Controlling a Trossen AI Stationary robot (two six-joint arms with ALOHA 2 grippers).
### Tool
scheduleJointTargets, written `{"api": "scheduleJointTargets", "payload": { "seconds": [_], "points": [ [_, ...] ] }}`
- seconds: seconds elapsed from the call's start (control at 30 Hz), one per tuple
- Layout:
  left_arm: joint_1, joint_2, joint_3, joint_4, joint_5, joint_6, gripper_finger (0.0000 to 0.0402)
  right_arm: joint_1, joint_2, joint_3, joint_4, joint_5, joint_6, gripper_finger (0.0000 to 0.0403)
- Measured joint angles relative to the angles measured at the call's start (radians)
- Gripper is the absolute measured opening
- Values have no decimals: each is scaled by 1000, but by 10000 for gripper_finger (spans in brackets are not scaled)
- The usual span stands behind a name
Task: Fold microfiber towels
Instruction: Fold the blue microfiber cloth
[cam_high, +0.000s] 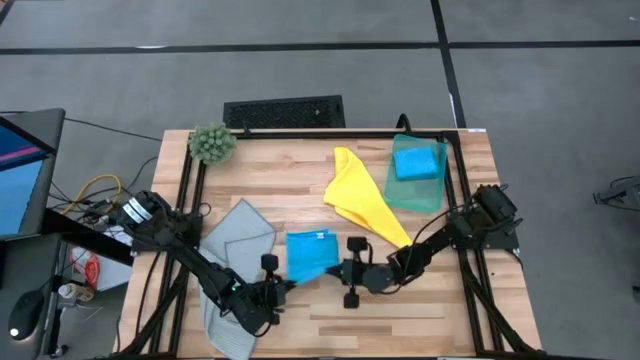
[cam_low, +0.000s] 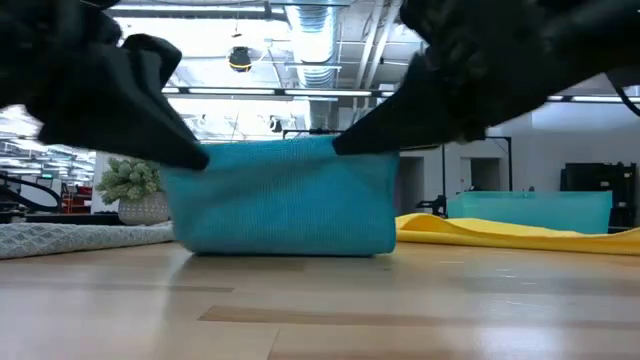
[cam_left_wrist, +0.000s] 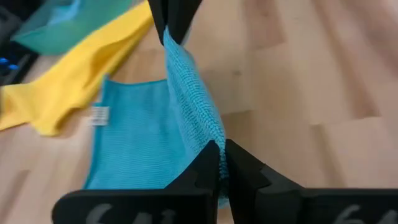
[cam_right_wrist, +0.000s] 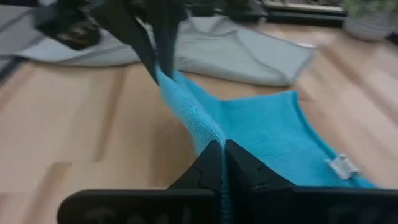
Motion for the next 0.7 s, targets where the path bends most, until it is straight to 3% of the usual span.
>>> {"api": "scheduleJointTargets", "payload": {
  "seconds": [0.37,0.7],
  "points": [
    [103,-84,2,-166,-43,46,8,-141,-34,1,-48,-24,-45,28],
    [245,-82,2,-218,8,119,9,-190,-34,2,-105,-25,-38,23]
  ]
}}
